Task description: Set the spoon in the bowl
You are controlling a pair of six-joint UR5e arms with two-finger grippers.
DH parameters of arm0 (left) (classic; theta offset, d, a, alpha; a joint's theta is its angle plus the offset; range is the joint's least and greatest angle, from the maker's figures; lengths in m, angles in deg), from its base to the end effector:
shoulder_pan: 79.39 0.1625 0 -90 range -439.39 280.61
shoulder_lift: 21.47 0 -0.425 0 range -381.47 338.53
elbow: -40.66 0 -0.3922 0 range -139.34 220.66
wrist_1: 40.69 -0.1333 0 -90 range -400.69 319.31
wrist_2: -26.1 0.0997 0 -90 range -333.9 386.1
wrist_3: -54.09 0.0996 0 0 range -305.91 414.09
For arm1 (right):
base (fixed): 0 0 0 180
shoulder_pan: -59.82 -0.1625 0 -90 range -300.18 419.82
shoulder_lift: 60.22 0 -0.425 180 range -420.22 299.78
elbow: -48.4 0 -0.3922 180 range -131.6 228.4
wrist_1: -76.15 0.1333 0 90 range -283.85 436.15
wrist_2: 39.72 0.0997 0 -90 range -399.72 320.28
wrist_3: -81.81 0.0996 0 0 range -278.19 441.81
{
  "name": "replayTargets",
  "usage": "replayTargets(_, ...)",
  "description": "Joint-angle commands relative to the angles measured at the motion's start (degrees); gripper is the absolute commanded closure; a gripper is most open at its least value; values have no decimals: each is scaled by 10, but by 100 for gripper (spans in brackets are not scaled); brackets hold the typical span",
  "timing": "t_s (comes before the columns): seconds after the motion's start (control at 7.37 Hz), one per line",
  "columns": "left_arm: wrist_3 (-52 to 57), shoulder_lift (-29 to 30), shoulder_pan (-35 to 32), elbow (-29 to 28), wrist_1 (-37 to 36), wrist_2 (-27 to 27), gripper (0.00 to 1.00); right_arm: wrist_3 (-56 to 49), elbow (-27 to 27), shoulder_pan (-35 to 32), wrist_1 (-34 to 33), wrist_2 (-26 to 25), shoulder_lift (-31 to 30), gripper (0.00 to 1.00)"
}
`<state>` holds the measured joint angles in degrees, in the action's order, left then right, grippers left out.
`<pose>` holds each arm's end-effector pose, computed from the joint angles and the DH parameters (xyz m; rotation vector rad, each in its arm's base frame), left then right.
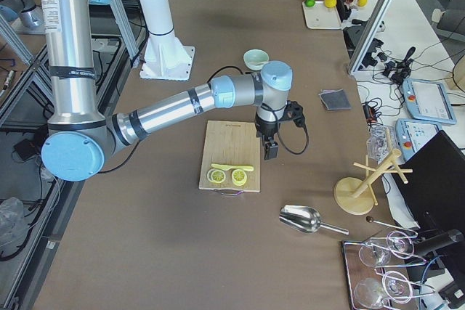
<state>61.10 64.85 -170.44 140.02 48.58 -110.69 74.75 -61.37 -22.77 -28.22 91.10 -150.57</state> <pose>-0.0693 -0.4670 0.6071 0.1388 0.8090 0.1334 0.0066 -0.4781 0.5234 0.0825 -0.7145 -0.2730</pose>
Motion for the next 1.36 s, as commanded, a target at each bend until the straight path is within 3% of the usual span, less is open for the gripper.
replayTargets(0.0,73,-2,-13,26,-78,10,1,-53,15,-46,1,7,-44,0)
replayTargets(0.27,75,-22,-18,33,-78,9,1,-81,28,-62,2,32,-96,0)
replayTargets(0.95,75,-62,-20,65,-73,10,1,-85,23,-113,12,38,-131,0)
replayTargets(1.22,75,-63,-20,66,-73,9,1,-86,31,-112,88,39,-149,0)
